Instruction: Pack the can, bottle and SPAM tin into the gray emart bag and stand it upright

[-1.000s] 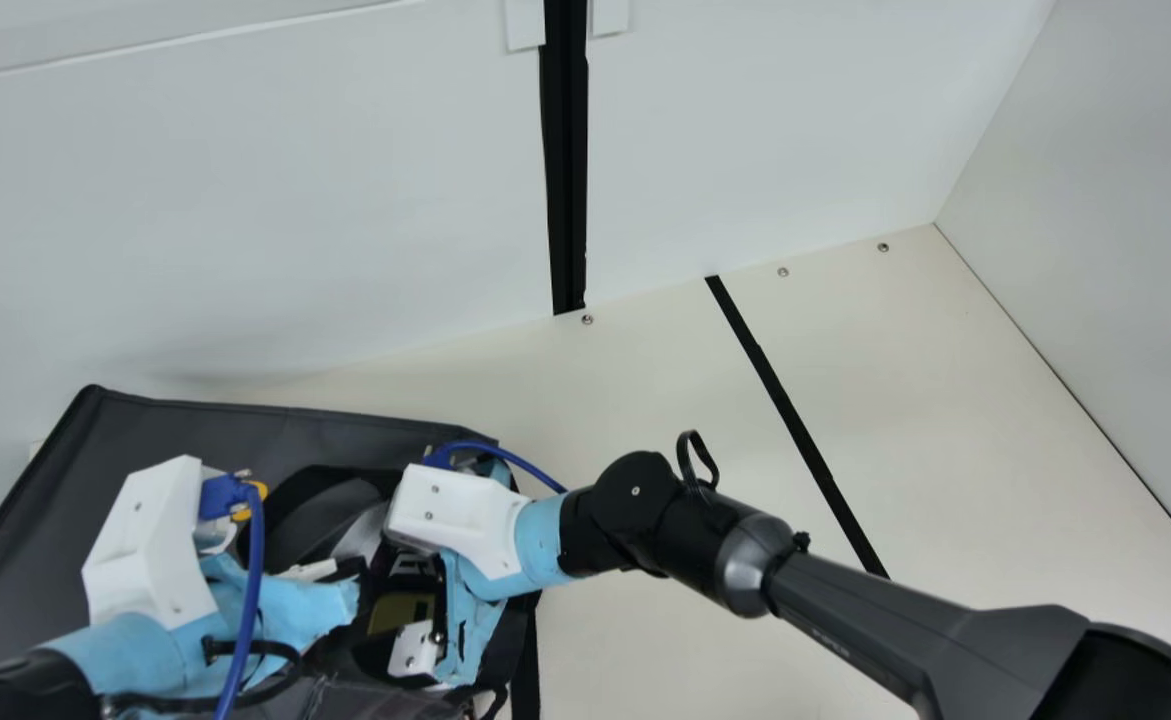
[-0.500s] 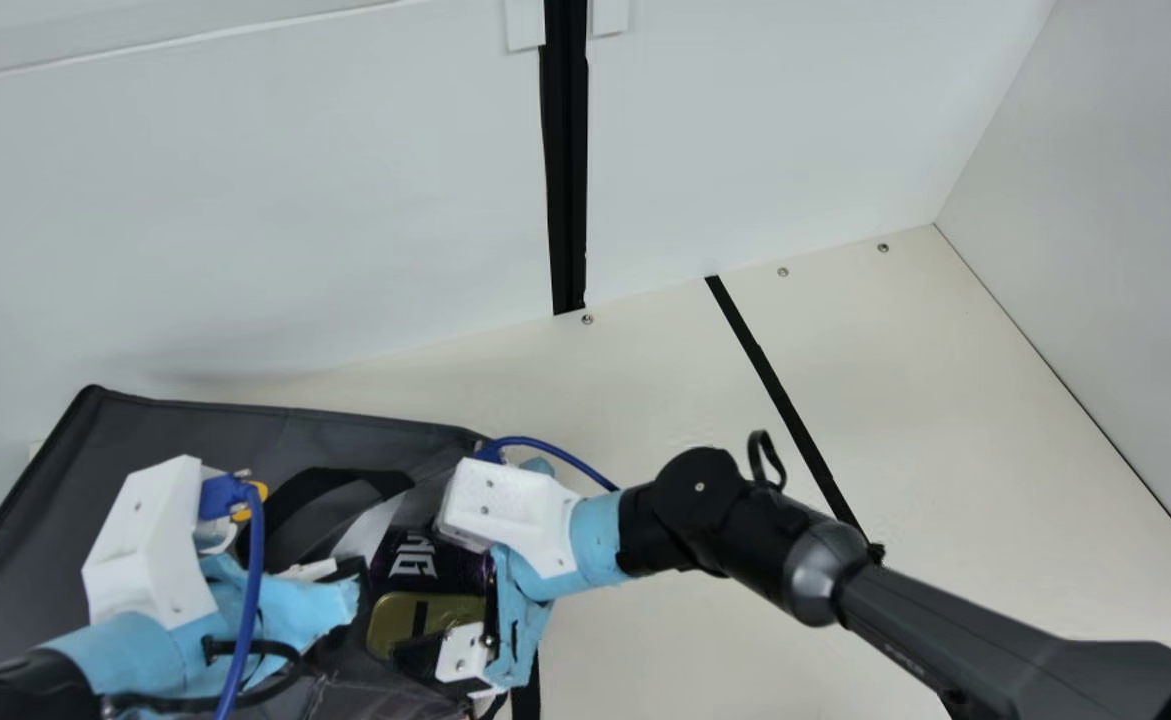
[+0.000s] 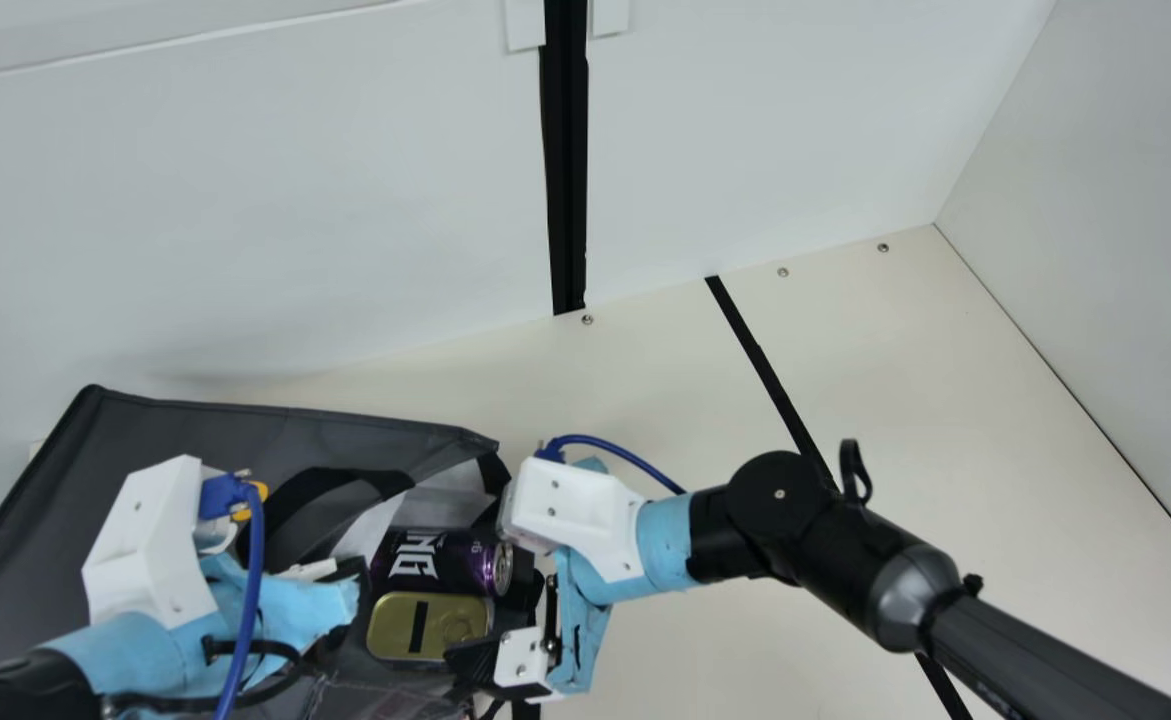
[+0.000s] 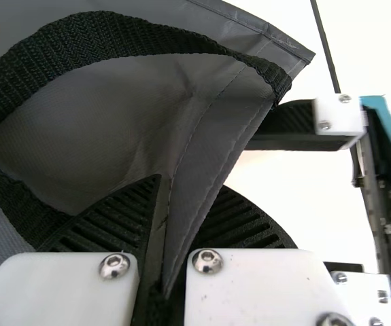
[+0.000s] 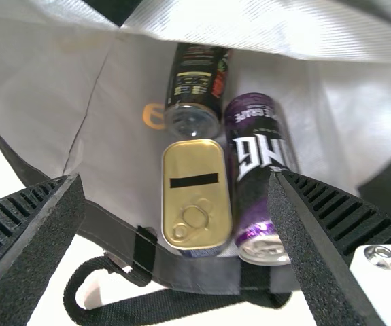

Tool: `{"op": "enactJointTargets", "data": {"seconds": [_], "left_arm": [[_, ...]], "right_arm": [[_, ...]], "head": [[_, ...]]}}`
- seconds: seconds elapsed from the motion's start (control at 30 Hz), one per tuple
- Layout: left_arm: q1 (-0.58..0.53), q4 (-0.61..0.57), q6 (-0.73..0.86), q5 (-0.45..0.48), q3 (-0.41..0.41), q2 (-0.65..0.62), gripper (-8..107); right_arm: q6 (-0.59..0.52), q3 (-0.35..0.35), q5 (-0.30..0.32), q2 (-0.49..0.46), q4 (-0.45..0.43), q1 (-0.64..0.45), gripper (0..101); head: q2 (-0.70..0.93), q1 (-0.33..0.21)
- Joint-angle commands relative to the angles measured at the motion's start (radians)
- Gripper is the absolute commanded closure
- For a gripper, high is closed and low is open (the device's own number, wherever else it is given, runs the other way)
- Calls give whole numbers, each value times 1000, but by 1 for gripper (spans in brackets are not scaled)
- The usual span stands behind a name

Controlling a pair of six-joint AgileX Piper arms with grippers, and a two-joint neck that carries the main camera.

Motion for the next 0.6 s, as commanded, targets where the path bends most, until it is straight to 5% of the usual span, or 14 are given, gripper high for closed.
{"op": "enactJointTargets", "data": {"seconds": [0.0, 0.57], "left_arm": [[0, 0, 0, 0, 0, 0, 107], [0, 0, 0, 0, 0, 0, 107]], "right_arm": [[8, 5, 7, -15, -8, -16, 6], [136, 60, -20, -191, -164, -162, 6]], "head": [[-1, -23], [-1, -23]]}}
